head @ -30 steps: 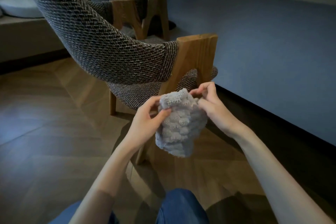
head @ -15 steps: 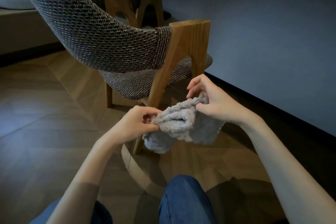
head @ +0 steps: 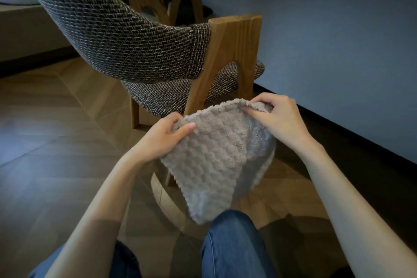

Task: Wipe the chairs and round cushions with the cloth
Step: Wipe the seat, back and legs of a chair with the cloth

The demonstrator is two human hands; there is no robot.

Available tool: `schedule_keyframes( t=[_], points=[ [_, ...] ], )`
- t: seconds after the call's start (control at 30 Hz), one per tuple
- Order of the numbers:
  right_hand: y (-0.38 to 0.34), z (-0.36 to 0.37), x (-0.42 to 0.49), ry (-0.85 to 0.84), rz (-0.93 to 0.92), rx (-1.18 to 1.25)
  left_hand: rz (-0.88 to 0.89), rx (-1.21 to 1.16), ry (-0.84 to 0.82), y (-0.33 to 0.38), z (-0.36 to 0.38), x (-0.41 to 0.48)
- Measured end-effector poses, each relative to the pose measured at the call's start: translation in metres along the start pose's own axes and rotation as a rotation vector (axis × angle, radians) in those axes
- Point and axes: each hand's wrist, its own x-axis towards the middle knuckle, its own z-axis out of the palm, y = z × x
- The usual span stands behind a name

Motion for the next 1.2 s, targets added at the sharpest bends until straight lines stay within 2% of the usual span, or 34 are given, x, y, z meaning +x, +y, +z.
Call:
schedule_keyframes(
  t=[0.07, 0.13, 0.2, 0.33, 0.47, 0.6, 0.7, 0.8, 0.9, 0.97, 1.0, 1.1, 1.13, 1.2],
  points=[
    [0.004, 0.002, -0.002, -0.023, 0.032, -0.069, -0.010, 0.106, 0.054, -0.001, 0.002, 0.001],
    [0.007, 0.005, -0.004, -0.065, 0.088, -0.141, -0.033, 0.106, 0.024, -0.004, 0.005, 0.001],
    [0.007, 0.010, -0.007, -0.109, 0.157, -0.109, -0.098, -0.017, -0.003, -0.004, 0.013, 0.000],
    [-0.007, 0.033, -0.022, -0.215, 0.252, 0.197, -0.234, -0.380, -0.031, 0.002, 0.034, -0.001],
    [-0.016, 0.046, -0.036, -0.281, 0.221, 0.287, -0.254, -0.376, -0.021, 0.008, 0.048, 0.001],
    [-0.009, 0.043, -0.042, -0.371, 0.182, 0.379, -0.312, -0.657, -0.093, 0.016, 0.047, 0.005],
    [-0.002, 0.043, -0.045, -0.379, 0.128, 0.294, -0.351, -0.755, -0.199, 0.018, 0.047, 0.006],
    [0.002, 0.046, -0.049, -0.324, 0.052, 0.234, -0.303, -0.624, -0.204, 0.014, 0.046, 0.007],
    [0.004, 0.038, -0.045, -0.170, 0.060, 0.191, -0.185, -0.406, -0.045, 0.012, 0.042, 0.010],
    [-0.001, 0.027, -0.038, -0.162, 0.088, 0.290, -0.096, -0.313, 0.022, 0.010, 0.039, 0.013],
    [-0.005, 0.020, -0.034, -0.175, 0.100, 0.375, -0.053, -0.240, -0.017, 0.009, 0.037, 0.014],
    [-0.016, 0.006, -0.018, -0.175, 0.151, 0.642, -0.038, -0.140, -0.308, 0.006, 0.038, 0.015],
    [-0.016, 0.005, -0.012, -0.125, 0.181, 0.688, -0.046, -0.135, -0.373, 0.005, 0.039, 0.015],
    [-0.008, 0.008, -0.004, 0.053, 0.233, 0.628, -0.062, -0.150, -0.355, 0.001, 0.041, 0.019]
  ],
)
